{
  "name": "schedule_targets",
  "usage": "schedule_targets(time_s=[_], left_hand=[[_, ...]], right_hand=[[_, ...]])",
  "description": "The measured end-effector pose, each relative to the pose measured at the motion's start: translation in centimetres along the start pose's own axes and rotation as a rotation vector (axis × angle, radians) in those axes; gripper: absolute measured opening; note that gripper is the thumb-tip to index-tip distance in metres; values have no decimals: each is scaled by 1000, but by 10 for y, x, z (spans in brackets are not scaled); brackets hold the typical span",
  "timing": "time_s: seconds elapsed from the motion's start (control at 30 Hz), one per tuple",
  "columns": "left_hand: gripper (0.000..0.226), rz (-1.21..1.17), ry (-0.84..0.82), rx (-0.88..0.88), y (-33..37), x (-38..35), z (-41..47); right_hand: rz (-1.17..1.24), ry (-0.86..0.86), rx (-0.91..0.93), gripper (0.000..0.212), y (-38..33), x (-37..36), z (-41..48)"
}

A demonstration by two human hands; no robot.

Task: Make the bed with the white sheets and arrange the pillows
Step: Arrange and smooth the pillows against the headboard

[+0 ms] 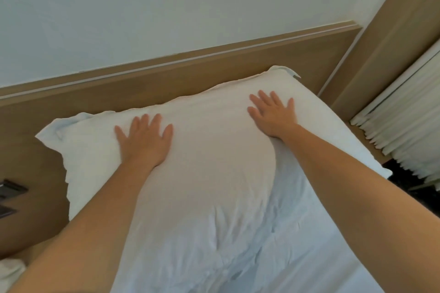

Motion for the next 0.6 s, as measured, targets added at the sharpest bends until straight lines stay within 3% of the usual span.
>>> schedule_targets(time_s=[0.17, 0.4, 0.6], left_hand=[[65, -93, 31, 204, -57, 1, -26], [83, -528, 34, 456, -100, 1, -78], [112, -779, -45, 716, -95, 1, -99]], right_hand=[[72, 32, -233, 58, 36, 3, -29], [213, 70, -535, 68, 76, 3, -87], [459, 58, -732, 108, 110, -2, -89]])
Point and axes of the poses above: each hand's wrist, its own z-axis towards the middle knuckle, its own x-axis out of the back of the hand, y = z × x, the point moved 3 cm from there along z, towards the middle knuckle, and after that the axes turned 5 degrees about x, right-handed, at the moved point
